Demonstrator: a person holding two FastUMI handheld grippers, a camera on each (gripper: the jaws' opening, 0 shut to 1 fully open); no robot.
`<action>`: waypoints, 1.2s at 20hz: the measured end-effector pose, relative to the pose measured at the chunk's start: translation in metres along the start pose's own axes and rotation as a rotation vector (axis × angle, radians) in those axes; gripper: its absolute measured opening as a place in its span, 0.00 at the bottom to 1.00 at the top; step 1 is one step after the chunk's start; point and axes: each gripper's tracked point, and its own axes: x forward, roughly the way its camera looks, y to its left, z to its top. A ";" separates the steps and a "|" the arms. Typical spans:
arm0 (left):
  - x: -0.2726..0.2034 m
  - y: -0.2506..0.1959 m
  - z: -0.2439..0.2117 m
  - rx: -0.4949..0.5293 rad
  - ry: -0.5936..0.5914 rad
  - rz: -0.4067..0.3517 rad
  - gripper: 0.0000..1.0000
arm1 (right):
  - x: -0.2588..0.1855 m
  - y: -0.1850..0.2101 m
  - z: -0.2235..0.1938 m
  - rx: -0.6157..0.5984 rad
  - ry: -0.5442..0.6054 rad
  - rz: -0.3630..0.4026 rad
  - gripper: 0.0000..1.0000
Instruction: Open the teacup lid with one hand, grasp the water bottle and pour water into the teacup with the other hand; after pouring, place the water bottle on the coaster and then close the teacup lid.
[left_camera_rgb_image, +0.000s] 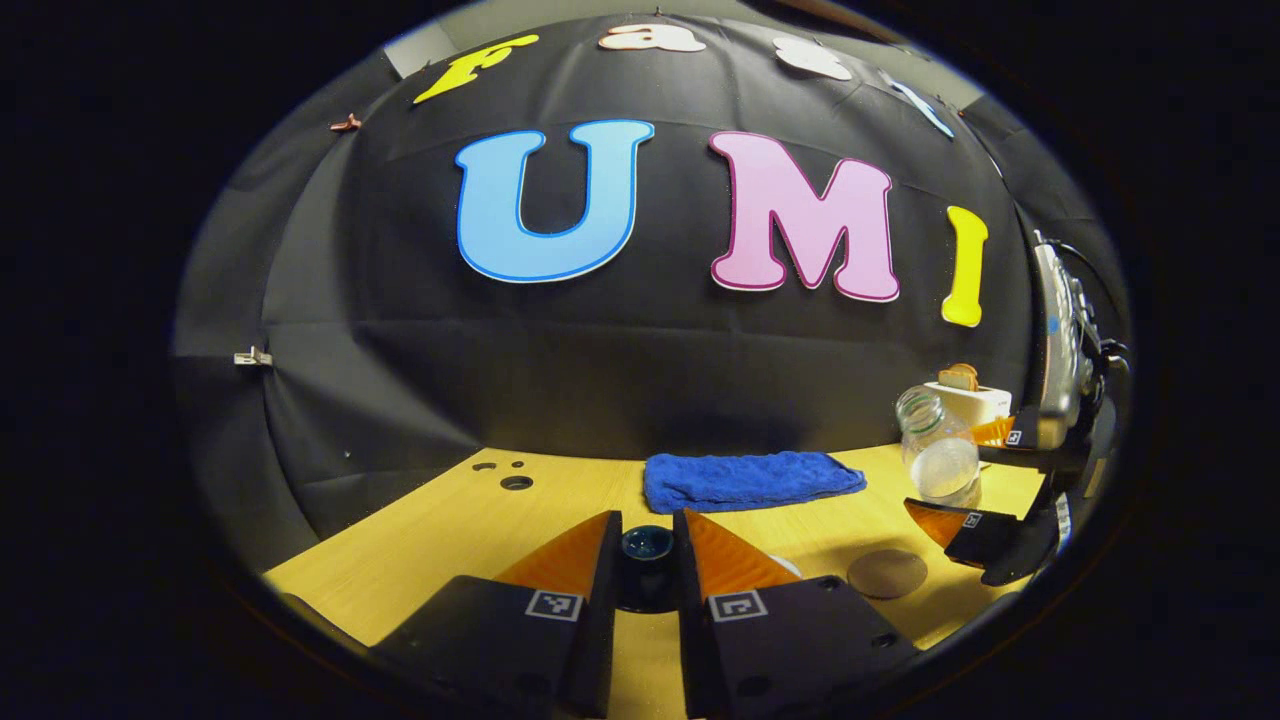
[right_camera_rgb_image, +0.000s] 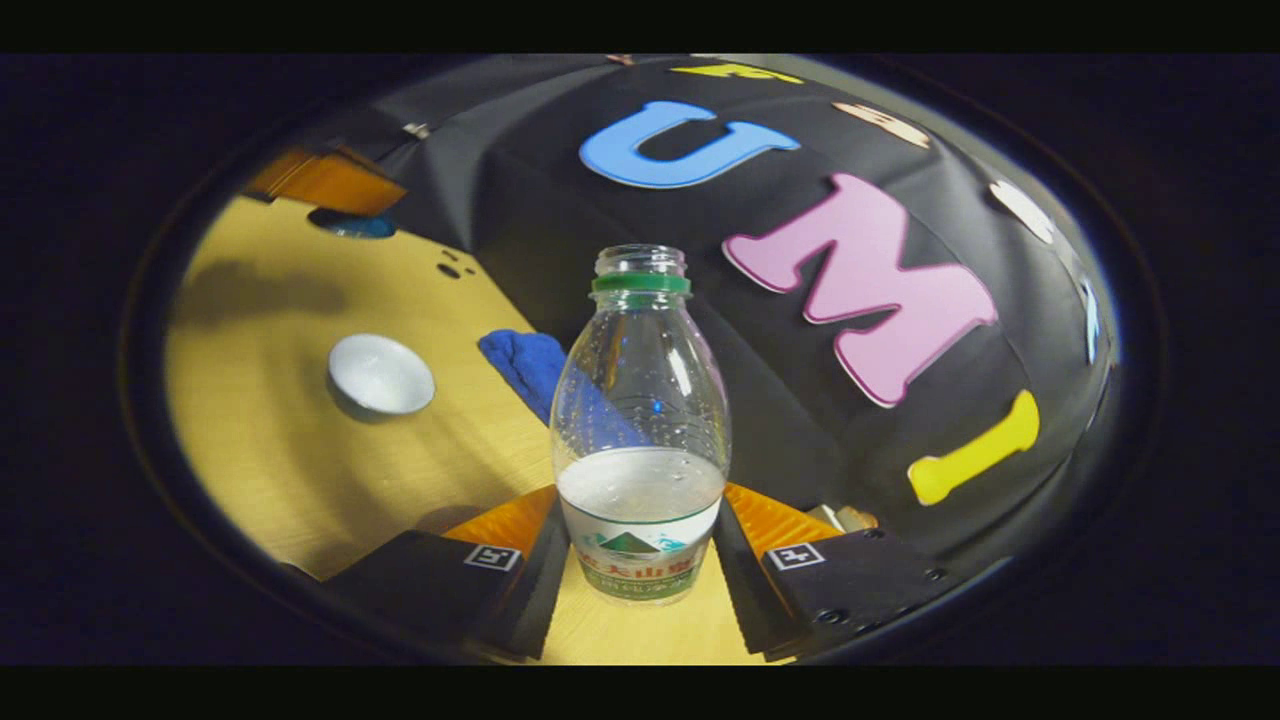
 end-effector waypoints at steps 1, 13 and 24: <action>0.001 0.003 0.000 0.006 0.002 -0.001 0.31 | 0.004 0.006 0.000 -0.039 0.005 0.013 0.73; 0.011 0.026 -0.016 0.013 0.021 -0.002 0.28 | 0.034 0.035 -0.007 -0.437 0.052 0.035 0.74; 0.014 0.030 -0.022 0.001 0.035 -0.008 0.31 | 0.040 0.029 0.002 -0.684 0.014 -0.004 0.74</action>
